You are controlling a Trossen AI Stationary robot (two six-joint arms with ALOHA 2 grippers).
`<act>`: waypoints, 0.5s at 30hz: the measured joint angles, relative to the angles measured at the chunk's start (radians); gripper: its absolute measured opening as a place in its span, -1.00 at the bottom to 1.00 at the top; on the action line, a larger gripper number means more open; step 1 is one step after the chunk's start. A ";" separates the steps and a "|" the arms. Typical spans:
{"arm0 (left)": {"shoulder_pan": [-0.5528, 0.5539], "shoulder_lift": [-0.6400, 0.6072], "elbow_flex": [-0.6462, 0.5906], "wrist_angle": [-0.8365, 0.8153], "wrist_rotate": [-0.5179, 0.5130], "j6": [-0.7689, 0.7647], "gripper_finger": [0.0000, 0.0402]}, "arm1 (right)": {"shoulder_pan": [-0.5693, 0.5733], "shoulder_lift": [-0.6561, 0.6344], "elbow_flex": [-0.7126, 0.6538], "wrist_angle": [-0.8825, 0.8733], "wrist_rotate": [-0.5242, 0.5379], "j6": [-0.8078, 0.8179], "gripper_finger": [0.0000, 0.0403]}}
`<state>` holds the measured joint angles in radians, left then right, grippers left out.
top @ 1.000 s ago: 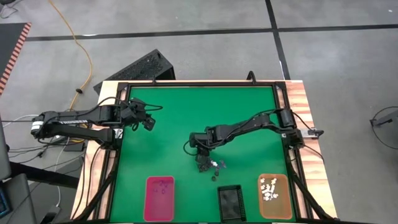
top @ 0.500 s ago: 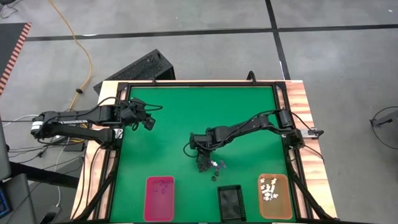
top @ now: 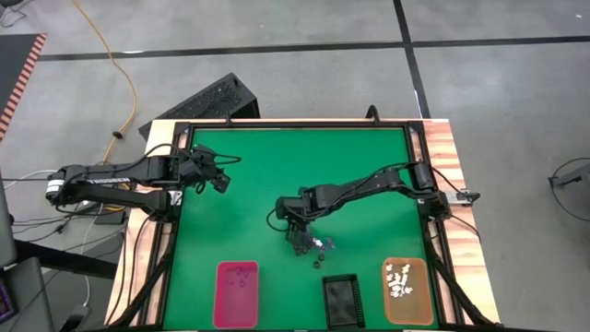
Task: Sort Halloween decoration
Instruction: Put the violet witch hat toy into the red organizing bin
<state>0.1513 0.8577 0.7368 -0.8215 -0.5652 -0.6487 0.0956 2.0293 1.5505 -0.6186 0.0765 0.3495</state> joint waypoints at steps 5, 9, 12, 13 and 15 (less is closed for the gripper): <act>0.000 0.000 0.000 0.000 0.002 -0.001 0.09 | 0.009 -0.001 0.082 -0.130 -0.002 -0.010 -0.86; 0.000 0.000 0.000 0.000 0.003 -0.002 0.09 | -0.006 -0.001 0.083 -0.344 -0.063 0.103 -0.55; 0.000 0.000 0.000 0.000 0.002 -0.018 0.09 | -0.018 -0.001 0.058 -0.375 -0.120 0.195 -0.26; 0.000 0.000 0.000 0.000 0.002 -0.020 0.09 | -0.021 0.000 0.055 -0.368 -0.132 0.225 -0.16; 0.000 0.000 0.000 0.000 0.002 -0.021 0.09 | -0.023 0.000 0.054 -0.352 -0.134 0.276 0.01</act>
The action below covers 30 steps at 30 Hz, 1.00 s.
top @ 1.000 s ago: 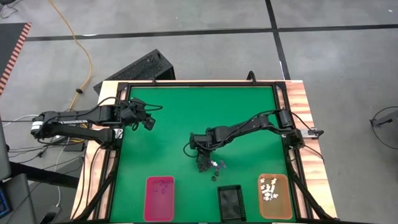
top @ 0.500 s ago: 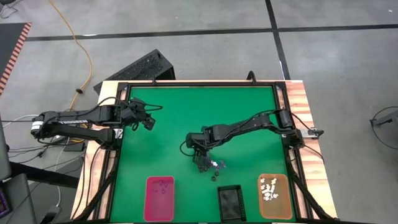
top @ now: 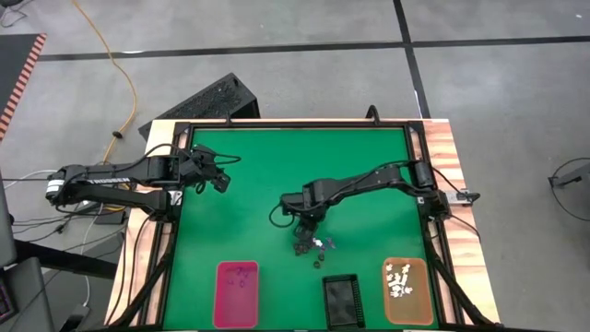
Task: Sort Halloween decoration
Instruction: Put the violet witch hat toy into the red organizing bin
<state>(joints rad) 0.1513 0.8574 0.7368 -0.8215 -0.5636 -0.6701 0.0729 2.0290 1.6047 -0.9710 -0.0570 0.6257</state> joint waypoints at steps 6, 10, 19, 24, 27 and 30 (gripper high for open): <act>0.000 0.000 0.000 0.000 0.000 0.000 0.09 | 0.001 0.000 0.000 0.038 0.022 0.117 0.22; 0.000 0.000 0.000 0.000 -0.001 0.000 0.09 | 0.000 0.004 0.000 0.058 0.059 0.141 0.18; 0.000 0.000 0.000 0.000 -0.001 -0.007 0.09 | -0.004 0.005 -0.077 0.108 0.058 0.172 0.14; 0.000 0.000 0.000 0.000 -0.013 -0.008 0.09 | -0.004 0.006 -0.104 0.166 0.058 0.163 0.14; 0.000 0.000 0.000 0.000 -0.020 -0.008 0.09 | -0.004 0.006 -0.105 0.192 0.058 0.159 0.14; 0.000 0.000 0.000 0.001 -0.024 -0.008 0.09 | -0.007 0.006 -0.105 0.206 0.072 0.152 0.13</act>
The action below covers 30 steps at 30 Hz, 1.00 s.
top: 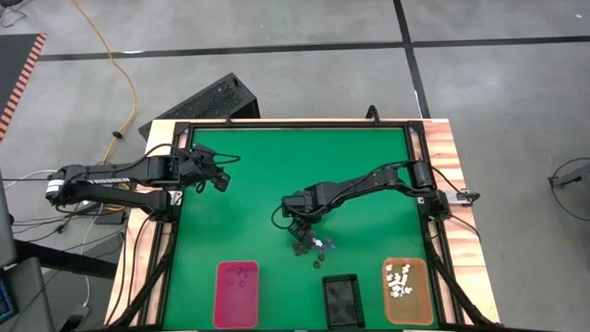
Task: Sort Halloween decoration
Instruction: Put the violet witch hat toy into the red organizing bin
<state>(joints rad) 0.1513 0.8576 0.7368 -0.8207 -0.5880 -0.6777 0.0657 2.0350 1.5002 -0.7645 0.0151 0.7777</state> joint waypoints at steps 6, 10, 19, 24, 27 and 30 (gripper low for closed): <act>0.000 0.000 0.000 0.000 0.000 0.000 0.09 | -0.004 0.000 0.000 -0.007 0.008 -0.001 -0.11; 0.000 0.000 0.000 0.001 0.000 0.000 0.09 | -0.003 0.000 0.000 -0.006 0.007 -0.032 -0.40; 0.000 0.000 0.000 0.002 0.000 0.000 0.09 | -0.002 -0.001 0.000 -0.001 0.009 -0.050 -0.83; 0.000 0.000 0.000 0.002 0.000 0.000 0.09 | 0.000 -0.007 0.005 0.021 0.011 -0.071 -0.93; 0.000 0.000 0.000 0.002 0.000 0.000 0.09 | 0.003 -0.007 0.041 0.012 0.011 -0.079 -0.92; 0.000 0.000 0.000 0.001 0.000 0.000 0.09 | 0.018 -0.007 0.088 0.030 0.011 -0.108 -0.92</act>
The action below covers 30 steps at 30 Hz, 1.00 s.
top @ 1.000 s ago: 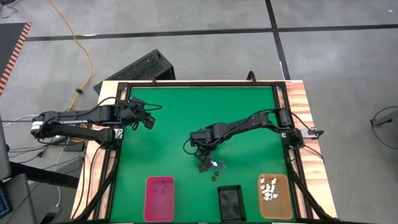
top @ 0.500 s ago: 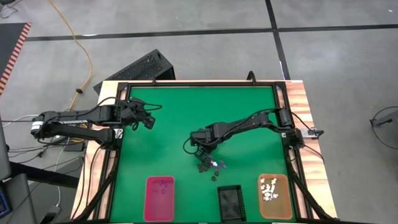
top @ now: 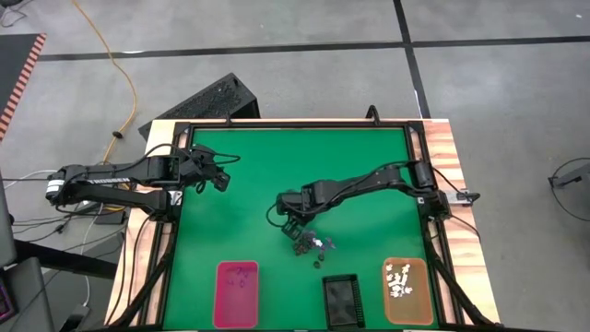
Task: Sort Halloween decoration
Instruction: Put the violet witch hat toy into the red organizing bin
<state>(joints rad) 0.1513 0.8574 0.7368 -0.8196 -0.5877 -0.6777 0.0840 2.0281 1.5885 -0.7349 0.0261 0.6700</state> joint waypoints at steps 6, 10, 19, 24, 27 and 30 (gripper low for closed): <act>0.000 0.000 0.000 0.000 0.000 0.000 0.09 | 0.063 0.000 0.080 0.105 -0.005 -0.054 -0.93; 0.000 0.000 0.000 0.000 0.000 0.000 0.09 | 0.113 0.003 0.119 0.249 -0.048 -0.149 -0.93; 0.000 0.000 0.000 0.000 0.001 -0.016 0.09 | 0.175 0.006 0.121 0.550 -0.115 -0.385 -0.93; 0.000 0.000 0.000 -0.001 0.005 -0.018 0.09 | 0.162 0.021 0.121 0.600 -0.163 -0.391 -0.92; 0.000 0.000 0.000 -0.001 0.006 -0.019 0.09 | 0.162 0.046 0.122 0.624 -0.196 -0.390 -0.92; 0.000 0.000 0.000 -0.002 0.006 -0.019 0.09 | 0.168 0.092 0.157 0.639 -0.233 -0.391 -0.92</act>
<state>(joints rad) 0.1513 0.8577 0.7368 -0.8211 -0.5816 -0.6964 0.2520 2.1200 1.7454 -0.0962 -0.2073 0.2794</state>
